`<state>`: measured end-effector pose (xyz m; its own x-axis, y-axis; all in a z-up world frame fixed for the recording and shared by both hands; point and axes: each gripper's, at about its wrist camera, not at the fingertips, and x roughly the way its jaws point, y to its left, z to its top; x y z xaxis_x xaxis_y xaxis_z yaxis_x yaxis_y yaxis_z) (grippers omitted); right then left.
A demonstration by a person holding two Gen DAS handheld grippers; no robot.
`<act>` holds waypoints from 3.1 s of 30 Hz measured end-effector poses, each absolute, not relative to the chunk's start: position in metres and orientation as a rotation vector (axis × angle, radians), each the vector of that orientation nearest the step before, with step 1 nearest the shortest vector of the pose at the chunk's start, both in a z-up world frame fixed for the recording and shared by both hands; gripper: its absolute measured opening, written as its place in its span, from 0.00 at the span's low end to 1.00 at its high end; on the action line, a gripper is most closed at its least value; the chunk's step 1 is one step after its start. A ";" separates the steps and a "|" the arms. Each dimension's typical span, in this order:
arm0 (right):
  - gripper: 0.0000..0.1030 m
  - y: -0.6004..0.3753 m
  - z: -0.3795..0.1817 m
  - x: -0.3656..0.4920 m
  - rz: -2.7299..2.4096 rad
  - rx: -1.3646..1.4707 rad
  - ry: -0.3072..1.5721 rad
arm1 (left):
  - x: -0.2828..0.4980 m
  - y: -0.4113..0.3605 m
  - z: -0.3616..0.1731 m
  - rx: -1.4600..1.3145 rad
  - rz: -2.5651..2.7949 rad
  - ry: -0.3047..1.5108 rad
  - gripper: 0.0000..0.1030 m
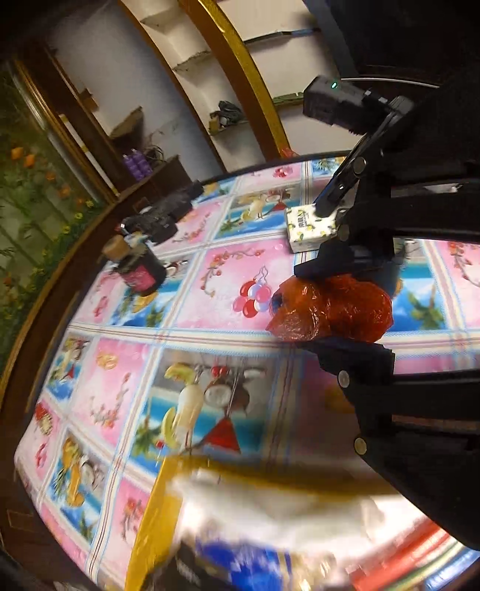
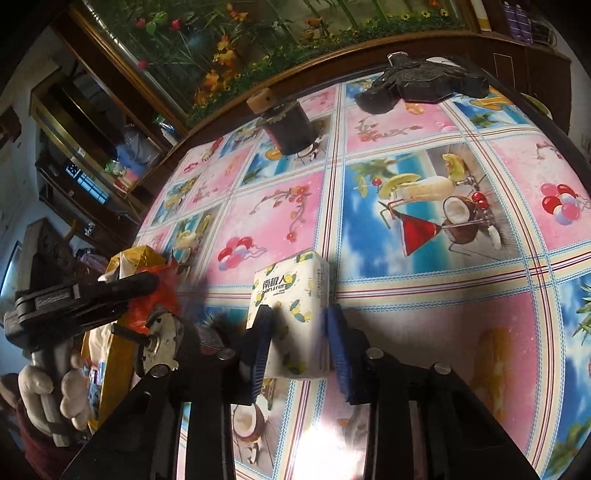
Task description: Organize soft objects
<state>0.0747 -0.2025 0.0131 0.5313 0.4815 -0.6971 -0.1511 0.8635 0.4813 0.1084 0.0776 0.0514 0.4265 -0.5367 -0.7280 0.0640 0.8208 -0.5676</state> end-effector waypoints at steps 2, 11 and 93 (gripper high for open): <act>0.25 -0.205 0.013 0.074 0.390 0.391 0.935 | 0.088 0.098 0.065 -0.511 -0.394 1.033 0.26; 0.05 -0.205 0.031 0.057 0.384 0.383 0.842 | 0.004 0.203 0.095 -0.596 -0.290 0.899 0.26; 0.98 -0.004 0.116 -0.144 0.578 0.154 0.591 | -0.172 0.234 0.114 -0.245 0.406 0.470 1.00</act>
<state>-0.1439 -0.0045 0.1155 0.6780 0.5552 -0.4817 -0.4692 0.8314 0.2978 -0.1722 0.2345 0.1144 0.8143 0.3211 -0.4836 -0.4321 0.8916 -0.1356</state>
